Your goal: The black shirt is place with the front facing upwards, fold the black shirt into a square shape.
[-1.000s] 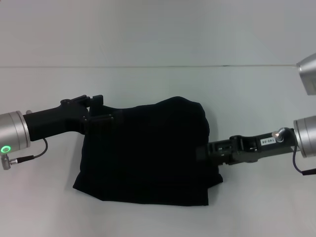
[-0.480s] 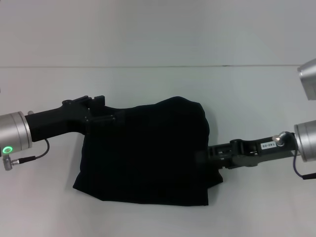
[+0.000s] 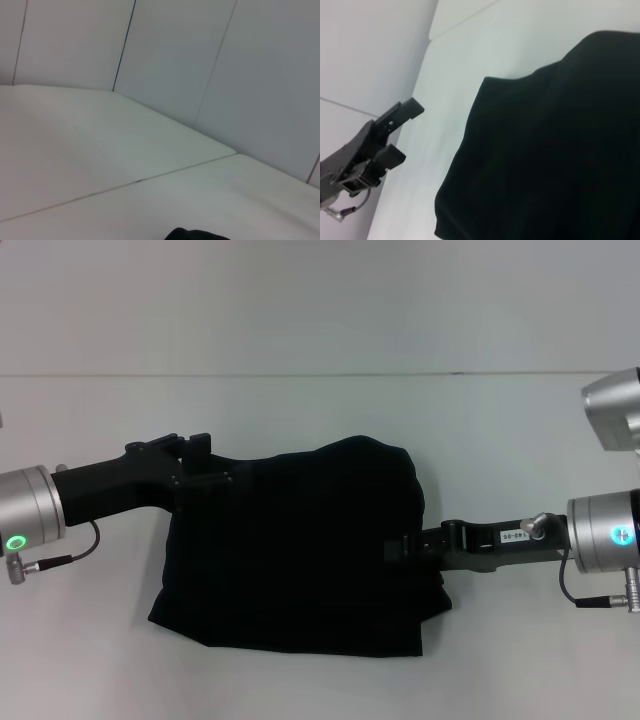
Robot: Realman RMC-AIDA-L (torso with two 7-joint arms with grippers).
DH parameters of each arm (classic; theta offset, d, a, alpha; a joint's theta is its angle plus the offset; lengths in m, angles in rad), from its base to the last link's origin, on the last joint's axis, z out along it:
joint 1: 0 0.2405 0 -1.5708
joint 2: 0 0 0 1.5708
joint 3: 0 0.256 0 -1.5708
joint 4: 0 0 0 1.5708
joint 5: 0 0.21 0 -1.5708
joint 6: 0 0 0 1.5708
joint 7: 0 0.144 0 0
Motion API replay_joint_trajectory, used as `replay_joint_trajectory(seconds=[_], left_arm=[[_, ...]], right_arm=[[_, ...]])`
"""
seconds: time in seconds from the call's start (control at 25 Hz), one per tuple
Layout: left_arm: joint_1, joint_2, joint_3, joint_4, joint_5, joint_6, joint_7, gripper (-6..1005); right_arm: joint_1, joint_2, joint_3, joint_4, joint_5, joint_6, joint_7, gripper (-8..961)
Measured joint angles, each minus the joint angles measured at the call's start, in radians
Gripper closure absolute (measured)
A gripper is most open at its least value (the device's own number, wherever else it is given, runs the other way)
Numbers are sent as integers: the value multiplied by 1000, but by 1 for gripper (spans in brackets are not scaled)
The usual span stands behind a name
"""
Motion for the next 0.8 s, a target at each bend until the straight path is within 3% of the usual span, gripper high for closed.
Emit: replay_joint_trajectory(seconds=[0.12,0.28,0.68,0.8], left_arm=[[-1,0,0,0,1,0,0,79],[-2,0,0,0,1,0,0,79],[-6,-1,5,0,2,3,0,80],[-6,-2,6,0,2,6,0,80]], right_arm=[[-19,2,39,-2,0,2,-29,307],[-54,4,108,-1,0,-11,-74,472],[-70,0,117,-1,-4,-21,-64,944],[-73,-3,116,0,-4,-16,-61,935]])
